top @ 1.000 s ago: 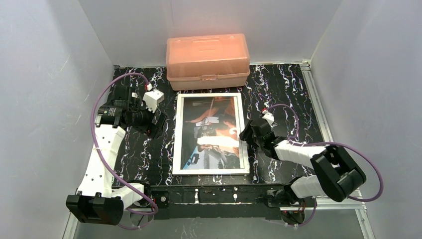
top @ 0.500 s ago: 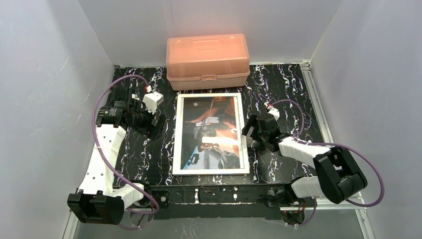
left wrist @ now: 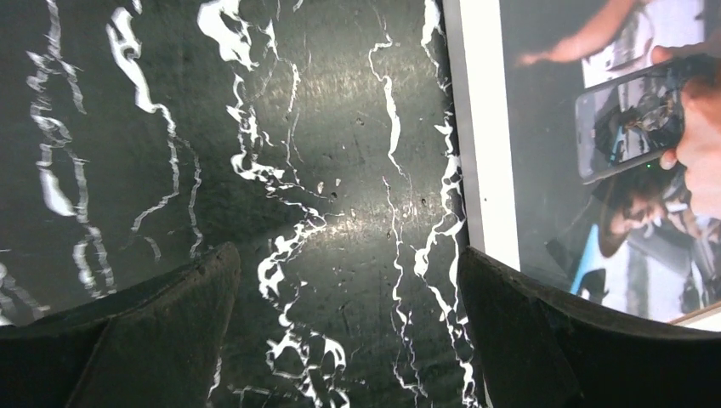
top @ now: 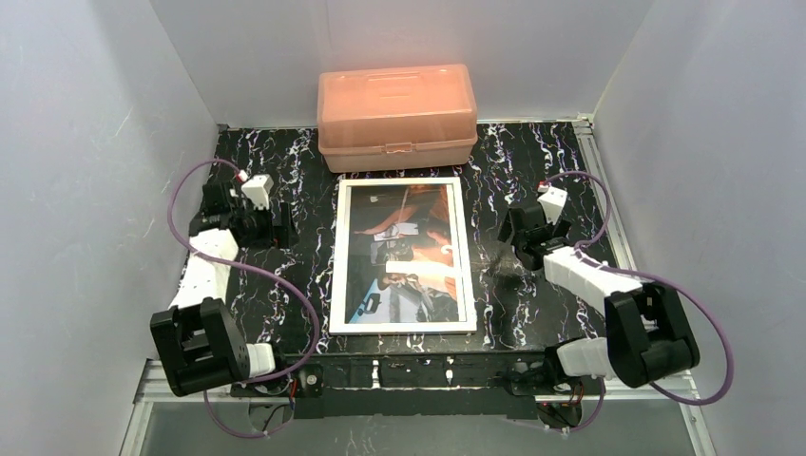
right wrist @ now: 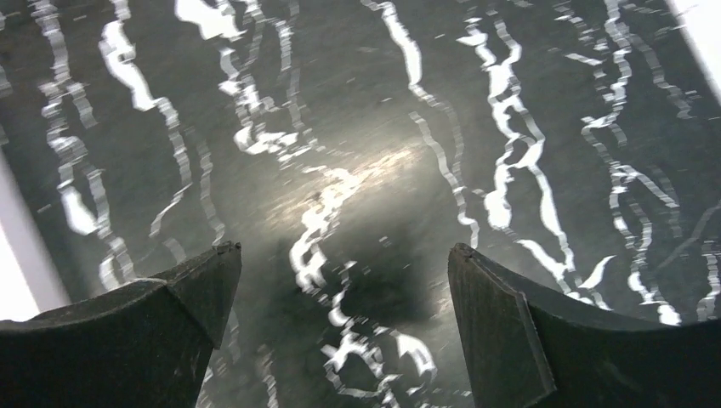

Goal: Put the photo into the frame

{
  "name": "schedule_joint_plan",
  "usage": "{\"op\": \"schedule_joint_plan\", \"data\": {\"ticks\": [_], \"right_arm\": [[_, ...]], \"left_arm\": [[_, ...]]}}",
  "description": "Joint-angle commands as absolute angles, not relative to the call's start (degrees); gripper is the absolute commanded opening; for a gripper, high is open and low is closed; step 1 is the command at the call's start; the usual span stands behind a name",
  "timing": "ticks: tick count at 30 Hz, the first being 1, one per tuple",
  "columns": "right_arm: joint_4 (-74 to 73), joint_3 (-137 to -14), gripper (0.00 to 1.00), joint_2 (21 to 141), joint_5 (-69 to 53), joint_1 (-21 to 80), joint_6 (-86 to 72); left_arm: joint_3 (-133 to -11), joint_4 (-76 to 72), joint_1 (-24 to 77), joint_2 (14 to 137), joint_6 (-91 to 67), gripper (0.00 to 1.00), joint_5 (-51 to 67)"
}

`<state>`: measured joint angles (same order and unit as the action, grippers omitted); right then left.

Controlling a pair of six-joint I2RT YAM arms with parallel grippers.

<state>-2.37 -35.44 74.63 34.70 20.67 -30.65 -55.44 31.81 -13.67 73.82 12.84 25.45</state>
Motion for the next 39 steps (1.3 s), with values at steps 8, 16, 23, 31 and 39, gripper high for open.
{"op": "schedule_joint_plan", "data": {"ticks": [8,16,23,31,39], "right_arm": [[21.5,-31.4,0.99,78.9,50.0,15.4,-14.6],[48.2,-20.8,0.99,83.9,48.6,13.0,-6.3],[57.9,-19.8,0.99,90.1,42.2,11.0,-2.8],[76.2,-12.4,0.99,93.0,34.4,12.5,3.3],[67.8,-15.0,0.99,91.7,28.2,7.7,0.4]], "left_arm": [[-35.0,-14.4,-13.8,78.0,-4.2,0.98,29.0],[-29.4,-30.1,-13.8,82.9,-7.2,0.98,27.5],[-23.0,-48.9,-13.5,84.3,-7.0,0.98,27.5],[-13.8,-64.4,-5.5,85.0,1.6,0.98,20.0],[-16.3,-60.0,-5.2,85.4,0.4,0.98,17.3]]}}
